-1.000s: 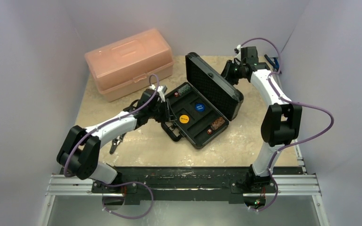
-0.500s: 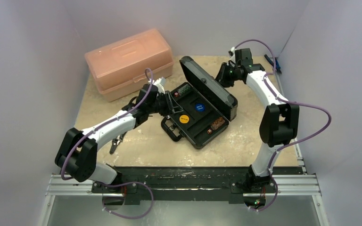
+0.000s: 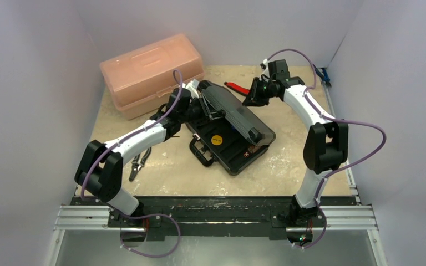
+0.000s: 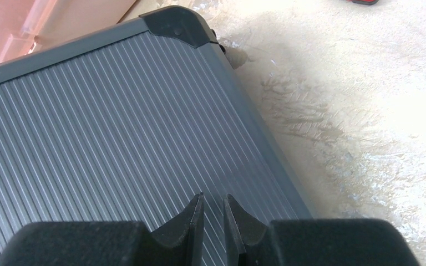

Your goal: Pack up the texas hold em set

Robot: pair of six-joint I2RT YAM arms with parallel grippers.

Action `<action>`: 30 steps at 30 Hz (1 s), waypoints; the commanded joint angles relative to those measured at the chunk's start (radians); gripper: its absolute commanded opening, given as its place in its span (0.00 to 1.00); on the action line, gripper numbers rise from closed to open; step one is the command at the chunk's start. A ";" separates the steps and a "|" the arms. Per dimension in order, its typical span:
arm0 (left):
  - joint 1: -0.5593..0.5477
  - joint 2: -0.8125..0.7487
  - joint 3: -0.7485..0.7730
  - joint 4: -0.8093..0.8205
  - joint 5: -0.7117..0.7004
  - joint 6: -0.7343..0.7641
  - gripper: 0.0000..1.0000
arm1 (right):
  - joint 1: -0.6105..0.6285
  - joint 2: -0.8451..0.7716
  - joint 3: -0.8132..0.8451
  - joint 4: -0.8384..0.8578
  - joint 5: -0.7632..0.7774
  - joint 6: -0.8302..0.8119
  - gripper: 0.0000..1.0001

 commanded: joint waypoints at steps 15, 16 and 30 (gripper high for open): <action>-0.010 -0.066 -0.057 0.042 -0.040 0.032 0.20 | 0.099 -0.075 -0.056 0.030 0.013 -0.024 0.27; -0.010 -0.067 -0.065 0.042 -0.041 0.032 0.20 | 0.105 -0.078 -0.060 0.030 0.010 -0.025 0.31; -0.009 -0.108 -0.177 0.033 -0.091 0.070 0.20 | 0.188 -0.118 -0.125 0.059 -0.002 -0.035 0.44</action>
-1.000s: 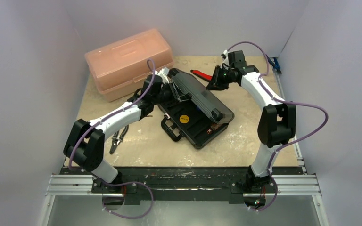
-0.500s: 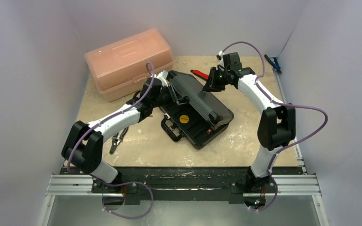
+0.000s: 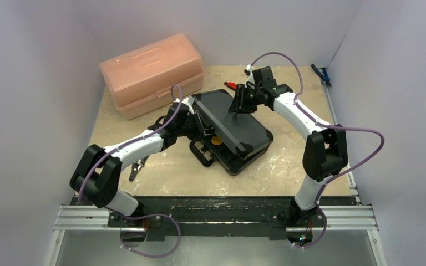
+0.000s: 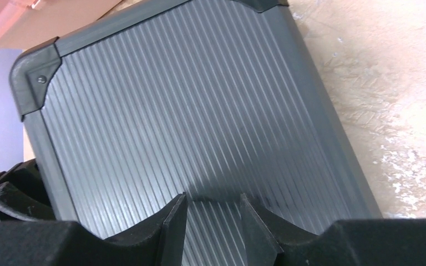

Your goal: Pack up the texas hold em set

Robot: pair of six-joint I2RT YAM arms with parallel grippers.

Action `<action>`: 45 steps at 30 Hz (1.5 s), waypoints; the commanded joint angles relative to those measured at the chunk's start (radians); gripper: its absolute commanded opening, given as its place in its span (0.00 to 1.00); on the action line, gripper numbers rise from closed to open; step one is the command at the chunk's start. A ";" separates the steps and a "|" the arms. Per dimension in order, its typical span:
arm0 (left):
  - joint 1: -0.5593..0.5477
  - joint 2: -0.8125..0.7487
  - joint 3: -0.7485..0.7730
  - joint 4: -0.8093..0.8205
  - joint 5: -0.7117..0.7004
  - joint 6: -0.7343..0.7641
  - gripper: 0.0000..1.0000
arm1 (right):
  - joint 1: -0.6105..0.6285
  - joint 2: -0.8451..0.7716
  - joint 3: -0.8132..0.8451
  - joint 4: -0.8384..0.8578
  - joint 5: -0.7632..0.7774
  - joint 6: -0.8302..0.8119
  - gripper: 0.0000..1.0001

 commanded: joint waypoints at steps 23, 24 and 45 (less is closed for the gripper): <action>-0.002 -0.149 -0.058 0.010 -0.122 0.068 0.20 | 0.110 -0.057 -0.085 0.019 -0.035 -0.019 0.49; -0.001 -0.156 -0.057 0.001 -0.128 0.075 0.21 | 0.113 -0.059 -0.085 0.019 -0.037 -0.019 0.50; 0.000 -0.400 -0.067 -0.306 -0.403 0.208 1.00 | 0.177 -0.119 -0.038 -0.041 -0.011 -0.043 0.53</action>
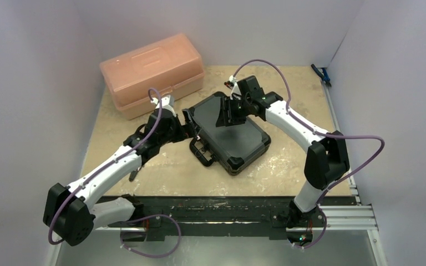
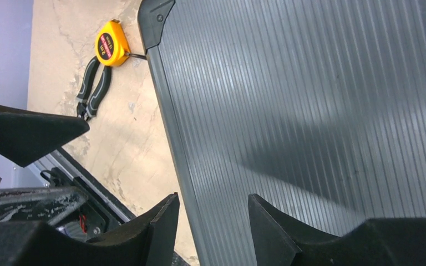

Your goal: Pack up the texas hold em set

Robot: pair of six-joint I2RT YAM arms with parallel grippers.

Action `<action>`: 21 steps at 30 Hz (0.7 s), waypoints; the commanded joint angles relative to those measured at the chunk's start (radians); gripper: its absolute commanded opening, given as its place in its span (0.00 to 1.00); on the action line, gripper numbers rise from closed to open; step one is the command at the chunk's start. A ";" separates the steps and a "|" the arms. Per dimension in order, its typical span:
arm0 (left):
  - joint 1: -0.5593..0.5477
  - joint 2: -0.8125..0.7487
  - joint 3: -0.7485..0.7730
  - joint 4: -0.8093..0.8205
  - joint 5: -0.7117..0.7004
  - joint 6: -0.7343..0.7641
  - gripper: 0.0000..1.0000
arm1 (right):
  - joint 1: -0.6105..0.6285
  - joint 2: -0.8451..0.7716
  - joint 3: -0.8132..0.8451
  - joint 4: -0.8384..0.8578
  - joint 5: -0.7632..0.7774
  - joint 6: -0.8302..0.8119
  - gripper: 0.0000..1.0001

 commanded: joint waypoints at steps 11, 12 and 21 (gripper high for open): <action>0.005 -0.146 -0.096 -0.033 -0.218 0.045 1.00 | 0.015 -0.319 -0.144 0.135 0.088 -0.052 0.58; 0.009 -0.154 -0.108 -0.029 -0.202 0.054 1.00 | 0.014 -0.345 -0.171 0.155 0.085 -0.053 0.64; 0.008 -0.231 -0.234 0.000 -0.010 0.098 0.90 | 0.015 -0.464 -0.347 0.297 0.030 -0.048 0.95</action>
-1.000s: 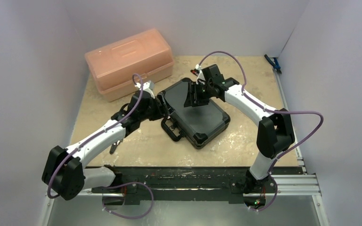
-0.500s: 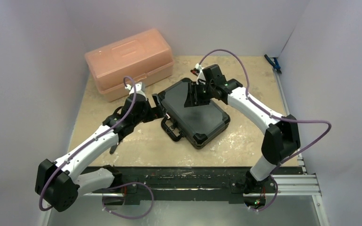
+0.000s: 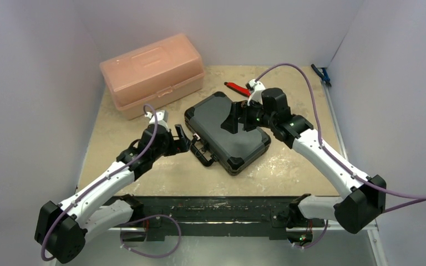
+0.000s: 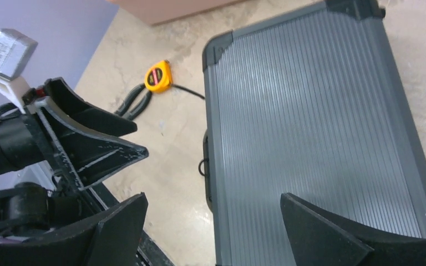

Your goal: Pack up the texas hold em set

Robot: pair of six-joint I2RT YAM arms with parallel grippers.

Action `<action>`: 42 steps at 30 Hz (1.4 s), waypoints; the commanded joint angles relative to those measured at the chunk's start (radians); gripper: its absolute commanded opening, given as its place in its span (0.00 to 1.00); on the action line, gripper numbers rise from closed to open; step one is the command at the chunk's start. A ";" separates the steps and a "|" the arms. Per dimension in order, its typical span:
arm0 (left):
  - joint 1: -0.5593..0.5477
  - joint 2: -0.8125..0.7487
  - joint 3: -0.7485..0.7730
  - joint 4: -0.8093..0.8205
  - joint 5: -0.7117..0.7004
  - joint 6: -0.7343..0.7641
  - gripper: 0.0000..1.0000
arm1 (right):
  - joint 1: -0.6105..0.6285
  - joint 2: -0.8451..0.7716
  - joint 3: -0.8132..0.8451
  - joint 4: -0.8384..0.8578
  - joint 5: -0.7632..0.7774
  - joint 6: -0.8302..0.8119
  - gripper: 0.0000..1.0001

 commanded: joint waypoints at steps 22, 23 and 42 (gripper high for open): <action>0.003 -0.110 -0.233 0.042 0.137 0.001 0.79 | 0.245 0.218 -0.124 0.318 0.090 0.037 0.28; 0.003 -0.111 -0.234 0.033 0.137 0.003 0.78 | 0.246 0.229 -0.121 0.317 0.093 0.035 0.25; 0.003 -0.102 -0.270 0.002 0.128 0.015 0.76 | 0.250 0.394 -0.196 0.350 0.176 0.098 0.01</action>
